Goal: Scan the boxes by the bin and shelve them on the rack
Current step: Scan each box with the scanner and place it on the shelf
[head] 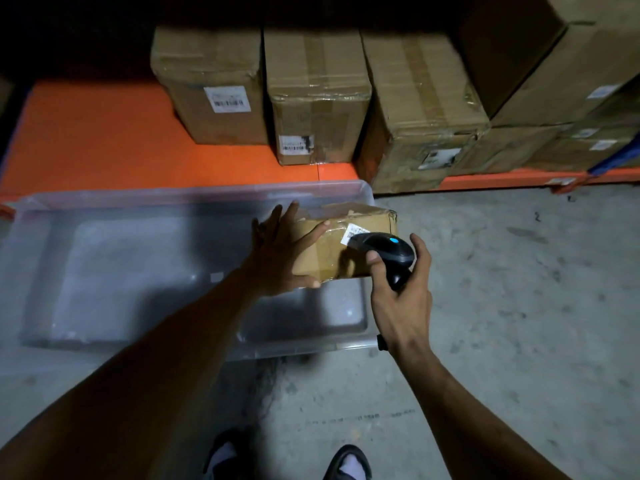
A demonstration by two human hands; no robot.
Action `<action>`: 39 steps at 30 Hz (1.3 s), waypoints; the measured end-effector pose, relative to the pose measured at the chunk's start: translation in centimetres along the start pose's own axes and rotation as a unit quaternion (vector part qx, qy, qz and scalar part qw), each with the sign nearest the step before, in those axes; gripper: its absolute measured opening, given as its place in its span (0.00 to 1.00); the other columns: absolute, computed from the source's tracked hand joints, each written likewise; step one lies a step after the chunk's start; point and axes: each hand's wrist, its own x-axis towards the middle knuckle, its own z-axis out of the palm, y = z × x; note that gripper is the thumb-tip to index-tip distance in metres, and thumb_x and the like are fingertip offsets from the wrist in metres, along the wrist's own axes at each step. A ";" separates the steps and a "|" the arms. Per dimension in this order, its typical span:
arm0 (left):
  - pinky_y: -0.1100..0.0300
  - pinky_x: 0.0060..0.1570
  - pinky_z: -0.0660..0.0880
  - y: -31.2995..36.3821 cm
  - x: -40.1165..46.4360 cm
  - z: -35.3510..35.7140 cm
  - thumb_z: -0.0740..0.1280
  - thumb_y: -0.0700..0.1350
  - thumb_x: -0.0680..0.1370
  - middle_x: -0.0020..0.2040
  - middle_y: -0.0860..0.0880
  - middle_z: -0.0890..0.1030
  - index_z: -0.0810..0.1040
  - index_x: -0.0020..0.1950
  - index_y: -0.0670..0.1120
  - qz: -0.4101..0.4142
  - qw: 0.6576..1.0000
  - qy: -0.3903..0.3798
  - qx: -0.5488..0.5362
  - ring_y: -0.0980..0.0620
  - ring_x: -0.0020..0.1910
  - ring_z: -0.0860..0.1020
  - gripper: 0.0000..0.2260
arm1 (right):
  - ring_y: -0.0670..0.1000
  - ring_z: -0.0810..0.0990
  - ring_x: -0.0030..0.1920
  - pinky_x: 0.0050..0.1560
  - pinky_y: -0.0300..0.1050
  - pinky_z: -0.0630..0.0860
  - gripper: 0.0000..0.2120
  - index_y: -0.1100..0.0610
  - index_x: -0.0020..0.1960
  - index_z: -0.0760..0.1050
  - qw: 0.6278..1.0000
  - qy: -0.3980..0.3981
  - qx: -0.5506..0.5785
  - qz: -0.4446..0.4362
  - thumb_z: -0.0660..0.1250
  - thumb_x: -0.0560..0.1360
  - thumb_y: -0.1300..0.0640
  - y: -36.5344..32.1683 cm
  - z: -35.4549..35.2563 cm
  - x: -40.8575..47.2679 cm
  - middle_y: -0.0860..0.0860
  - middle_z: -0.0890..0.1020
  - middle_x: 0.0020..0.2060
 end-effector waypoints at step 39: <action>0.33 0.72 0.56 -0.7 1.9 -2.4 0.73 0.52 0.75 0.77 0.35 0.61 0.67 0.77 0.47 0.055 0.978 0.159 0.126 0.35 0.76 0.61 0.33 | 0.27 0.78 0.49 0.46 0.22 0.72 0.28 0.38 0.69 0.65 0.997 0.026 0.000 -0.078 0.75 0.75 0.46 -1.3 3.8 1.8 0.35 0.78 0.52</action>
